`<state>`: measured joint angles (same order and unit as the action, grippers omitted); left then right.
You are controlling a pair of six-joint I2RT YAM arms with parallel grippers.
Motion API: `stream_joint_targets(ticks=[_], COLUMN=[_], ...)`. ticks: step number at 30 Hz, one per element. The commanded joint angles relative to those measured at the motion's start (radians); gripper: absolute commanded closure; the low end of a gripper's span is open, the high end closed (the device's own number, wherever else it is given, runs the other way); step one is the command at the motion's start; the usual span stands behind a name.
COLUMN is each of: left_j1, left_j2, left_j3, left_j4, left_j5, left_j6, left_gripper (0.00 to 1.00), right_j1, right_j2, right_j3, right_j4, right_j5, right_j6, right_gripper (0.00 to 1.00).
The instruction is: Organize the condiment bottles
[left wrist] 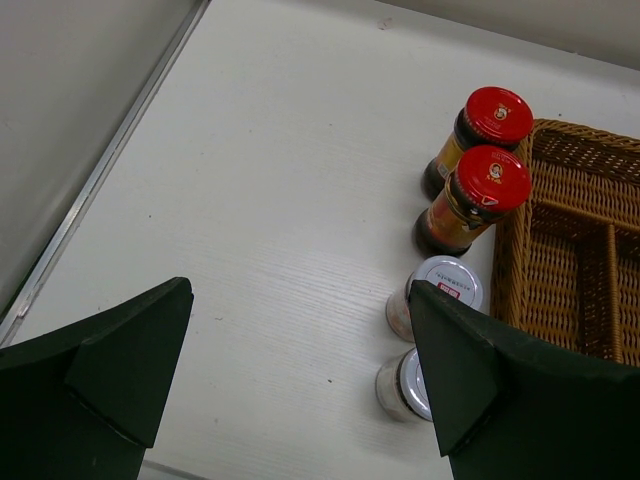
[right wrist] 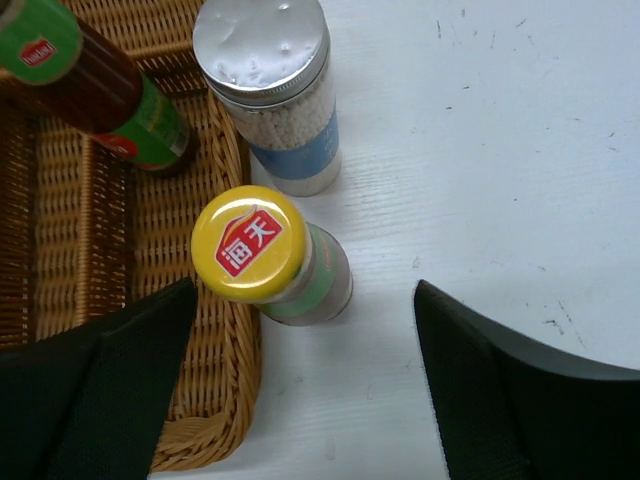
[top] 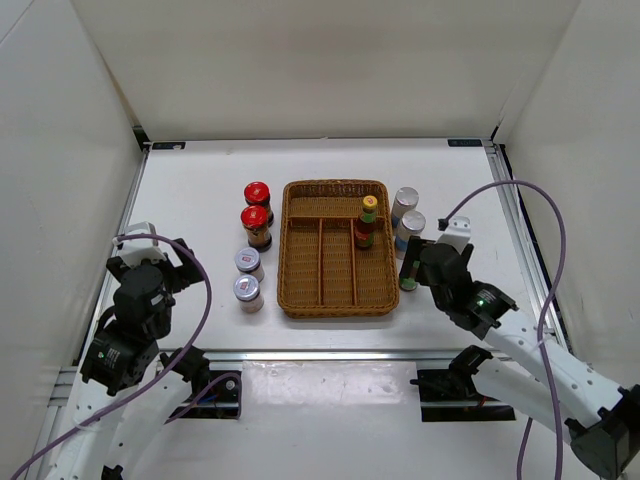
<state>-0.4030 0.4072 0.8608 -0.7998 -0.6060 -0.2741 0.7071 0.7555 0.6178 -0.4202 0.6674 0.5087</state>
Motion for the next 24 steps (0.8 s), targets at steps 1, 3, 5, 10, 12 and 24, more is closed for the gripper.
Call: stream_joint_targets(ticks=[1,3,5,10,12,24], left_j1=[-0.003,-0.003,-0.003,-0.003,-0.003,-0.003], left_j2=[0.013,0.013,0.013,0.022,0.022,0.013], left_j3=[-0.002,-0.002,-0.002,-0.002,-0.002,-0.002], left_j4=[0.013,0.013,0.013,0.013,0.013,0.013], left_j5=[0.002,0.002,0.002,0.002,0.002,0.002], left_j6=[0.003,0.003,0.003,0.003,0.003,0.003], left_gripper=[0.0,0.0,0.0,0.0,0.0,0.0], right_j1=[0.0,0.0,0.0,0.0,0.0,0.044], right_j2=[0.034,0.047,0.047,0.077,0.077,-0.001], right_j3=[0.005,0.005,0.005,0.029,0.052,0.339], right_j4=[0.08,0.09,0.1,0.12,0.106,-0.166], right_j5=[0.032,0.041,0.055,0.075,0.075,0.129], right_j6=[-0.007,-0.016,-0.029,-0.082,-0.096,-0.13], right_gripper=[0.15,0.2,0.24,0.38,0.58,1.0])
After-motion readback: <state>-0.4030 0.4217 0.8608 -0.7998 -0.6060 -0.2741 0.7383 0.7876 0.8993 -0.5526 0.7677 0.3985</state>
